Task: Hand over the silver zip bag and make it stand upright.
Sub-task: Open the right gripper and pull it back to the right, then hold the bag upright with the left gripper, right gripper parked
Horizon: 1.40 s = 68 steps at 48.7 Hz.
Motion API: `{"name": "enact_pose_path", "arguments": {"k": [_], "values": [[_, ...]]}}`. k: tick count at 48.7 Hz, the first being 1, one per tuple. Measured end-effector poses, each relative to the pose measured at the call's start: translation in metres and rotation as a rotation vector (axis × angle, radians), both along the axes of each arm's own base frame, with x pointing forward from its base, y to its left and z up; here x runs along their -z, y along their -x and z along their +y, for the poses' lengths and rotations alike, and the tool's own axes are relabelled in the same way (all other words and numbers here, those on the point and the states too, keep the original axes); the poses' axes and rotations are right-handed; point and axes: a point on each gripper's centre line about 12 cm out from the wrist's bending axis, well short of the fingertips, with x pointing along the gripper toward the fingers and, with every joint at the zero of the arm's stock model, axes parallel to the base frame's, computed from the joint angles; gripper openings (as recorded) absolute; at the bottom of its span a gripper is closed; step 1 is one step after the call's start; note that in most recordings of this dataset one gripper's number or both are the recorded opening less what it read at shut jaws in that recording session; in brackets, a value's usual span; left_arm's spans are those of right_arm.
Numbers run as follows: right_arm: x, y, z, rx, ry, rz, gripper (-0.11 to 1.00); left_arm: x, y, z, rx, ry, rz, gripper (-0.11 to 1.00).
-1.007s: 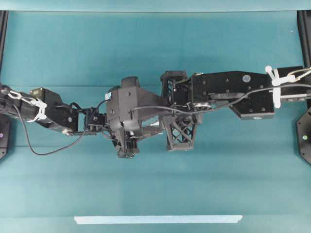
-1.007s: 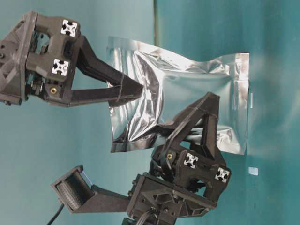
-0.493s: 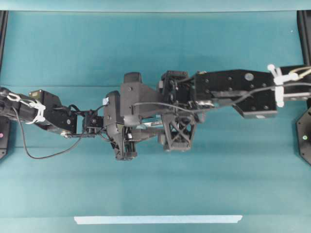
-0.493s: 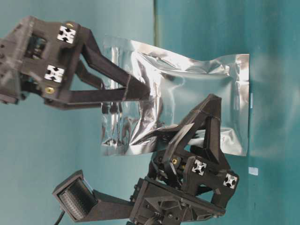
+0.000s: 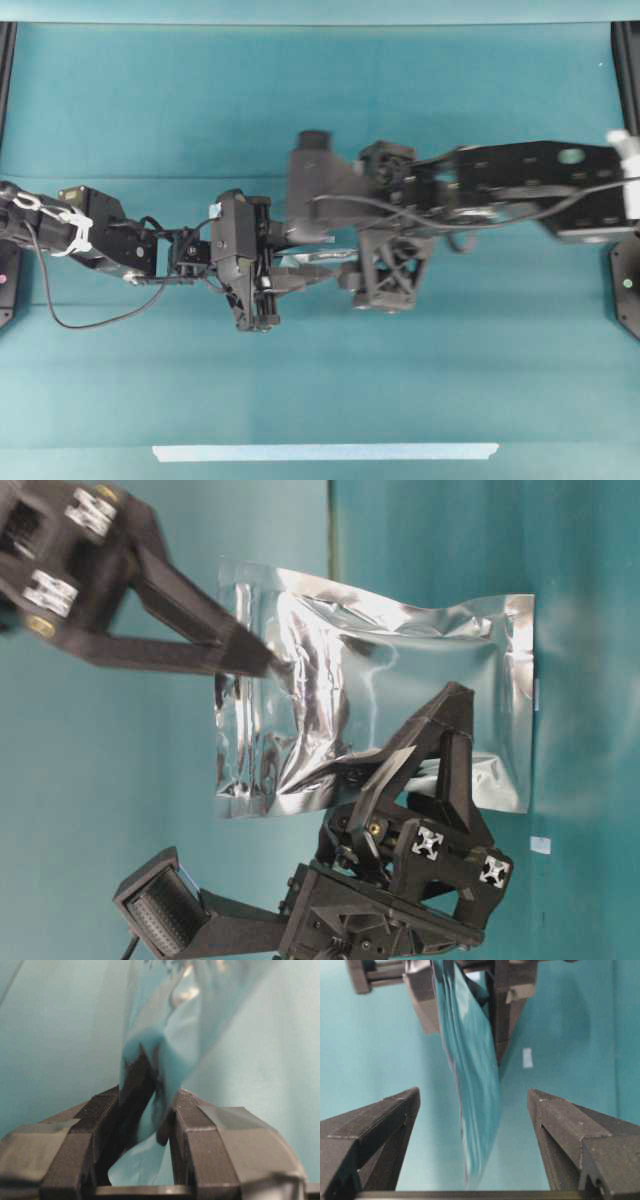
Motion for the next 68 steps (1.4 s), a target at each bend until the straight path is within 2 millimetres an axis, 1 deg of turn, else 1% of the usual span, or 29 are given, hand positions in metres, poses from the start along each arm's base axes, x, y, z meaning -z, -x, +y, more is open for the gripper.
{"name": "enact_pose_path", "arguments": {"k": [9,18,27,32,39,57,68], "values": [[-0.018,0.023,0.000,0.025,-0.016,-0.165,0.89,0.001,0.000,0.001,-0.002,0.000,0.006,0.28],[-0.030,0.056,-0.004,0.062,-0.040,-0.318,0.89,0.001,0.000,0.002,-0.005,0.000,0.006,0.28],[-0.028,0.091,-0.008,0.083,-0.043,-0.372,0.88,0.001,0.000,0.002,-0.006,-0.001,0.006,0.28],[-0.028,0.102,-0.008,0.083,-0.042,-0.384,0.88,0.000,0.000,0.003,-0.008,0.001,0.005,0.28],[-0.027,0.108,-0.008,0.083,-0.042,-0.384,0.88,0.000,0.000,0.002,-0.006,0.000,0.006,0.28],[-0.014,0.113,-0.005,0.076,-0.043,-0.344,0.88,0.001,0.000,0.002,-0.006,0.000,0.009,0.28],[-0.010,0.115,-0.004,0.071,-0.044,-0.336,0.88,0.000,-0.001,0.002,-0.006,0.000,0.008,0.28]]}}
